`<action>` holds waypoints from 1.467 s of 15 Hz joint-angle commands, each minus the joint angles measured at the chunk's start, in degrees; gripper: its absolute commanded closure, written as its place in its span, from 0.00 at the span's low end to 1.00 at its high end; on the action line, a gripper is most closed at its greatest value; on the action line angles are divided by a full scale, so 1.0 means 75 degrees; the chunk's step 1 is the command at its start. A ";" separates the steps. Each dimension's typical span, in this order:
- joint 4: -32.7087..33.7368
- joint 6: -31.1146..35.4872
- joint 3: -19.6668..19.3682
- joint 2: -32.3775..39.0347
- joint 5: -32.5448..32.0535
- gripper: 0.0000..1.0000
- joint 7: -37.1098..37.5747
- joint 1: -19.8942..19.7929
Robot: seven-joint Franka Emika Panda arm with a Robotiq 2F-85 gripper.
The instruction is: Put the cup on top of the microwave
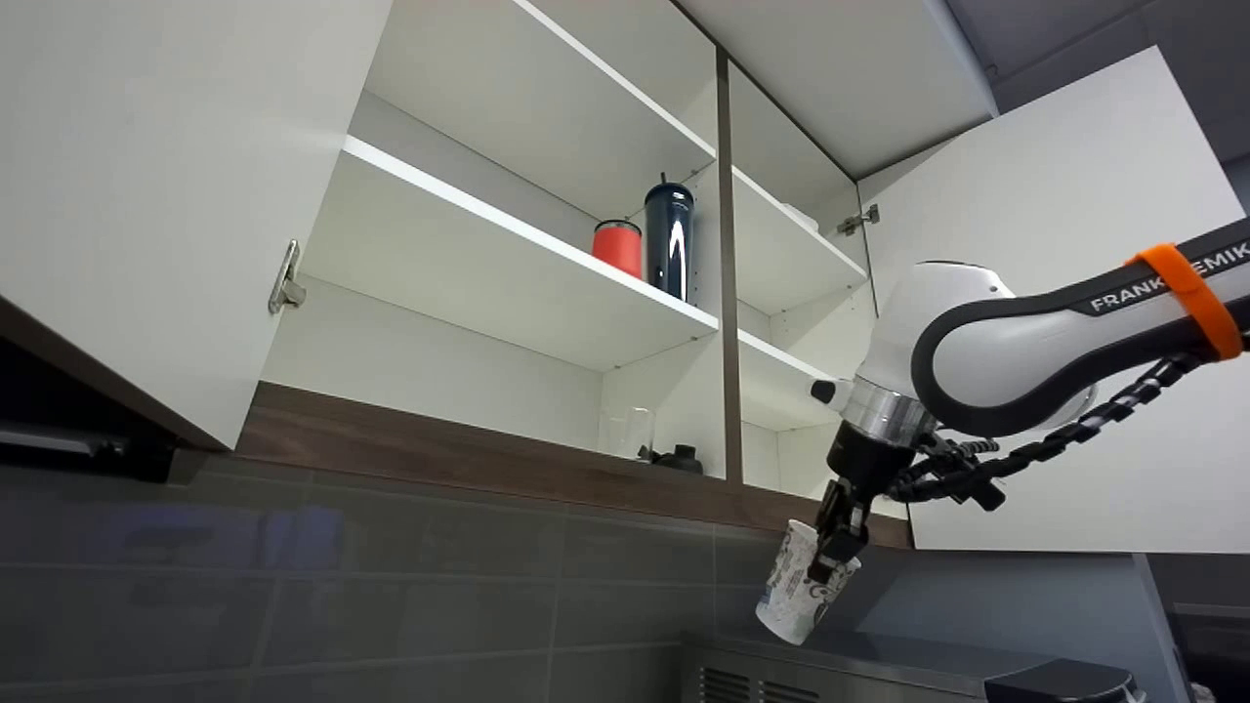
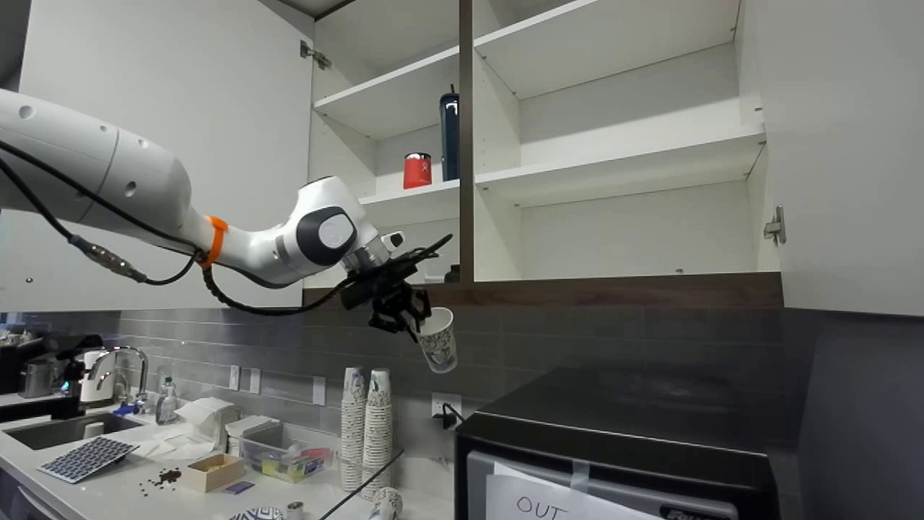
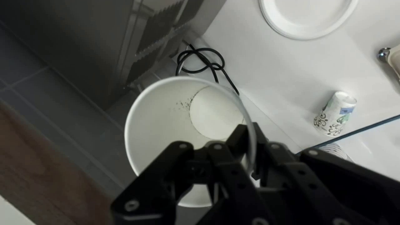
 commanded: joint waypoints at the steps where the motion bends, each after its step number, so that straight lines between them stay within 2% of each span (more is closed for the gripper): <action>1: 0.0836 -0.0925 -0.0167 0.0241 -0.0821 0.98 -0.0481 -0.0046; 6: 0.1836 -0.2291 -0.0235 0.0560 -0.1732 0.98 -0.1359 -0.0163; 10: 0.2526 -0.3259 -0.0326 0.1034 -0.2139 0.98 -0.2256 -0.0203; 14: 0.3169 -0.4165 -0.0542 0.1571 -0.1976 0.98 -0.3373 -0.0181; 22: 0.4362 -0.5244 -0.0983 0.2512 -0.1492 0.98 -0.4641 -0.0406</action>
